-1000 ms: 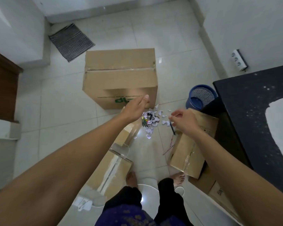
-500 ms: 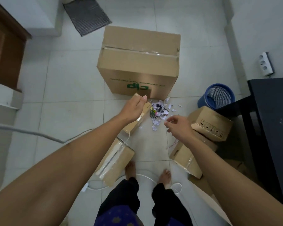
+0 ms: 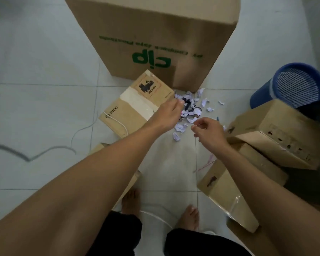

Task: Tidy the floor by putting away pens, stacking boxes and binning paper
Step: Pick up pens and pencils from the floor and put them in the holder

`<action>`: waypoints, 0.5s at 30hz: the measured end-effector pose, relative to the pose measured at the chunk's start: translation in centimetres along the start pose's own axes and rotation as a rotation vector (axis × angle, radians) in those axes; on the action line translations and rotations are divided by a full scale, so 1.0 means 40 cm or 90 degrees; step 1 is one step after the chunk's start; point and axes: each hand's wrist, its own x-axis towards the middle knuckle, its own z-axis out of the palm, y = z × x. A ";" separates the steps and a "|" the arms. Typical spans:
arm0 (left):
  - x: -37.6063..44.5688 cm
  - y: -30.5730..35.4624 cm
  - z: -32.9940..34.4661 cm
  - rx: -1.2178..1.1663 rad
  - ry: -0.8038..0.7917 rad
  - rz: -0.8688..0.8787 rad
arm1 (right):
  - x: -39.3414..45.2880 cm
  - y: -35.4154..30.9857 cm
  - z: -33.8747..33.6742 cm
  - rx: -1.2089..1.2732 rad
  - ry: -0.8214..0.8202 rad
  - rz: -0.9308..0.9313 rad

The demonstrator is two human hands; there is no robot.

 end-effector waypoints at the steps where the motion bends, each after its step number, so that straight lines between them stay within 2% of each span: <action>1: 0.030 -0.045 0.042 0.016 -0.002 -0.004 | 0.046 0.045 0.033 -0.005 0.002 -0.004; 4: 0.128 -0.172 0.170 0.035 -0.001 -0.016 | 0.189 0.171 0.123 -0.038 0.010 -0.023; 10: 0.289 -0.334 0.307 0.092 0.013 0.014 | 0.410 0.339 0.229 -0.139 0.035 -0.054; 15: 0.414 -0.459 0.389 0.180 -0.014 0.066 | 0.532 0.451 0.298 -0.215 0.083 -0.153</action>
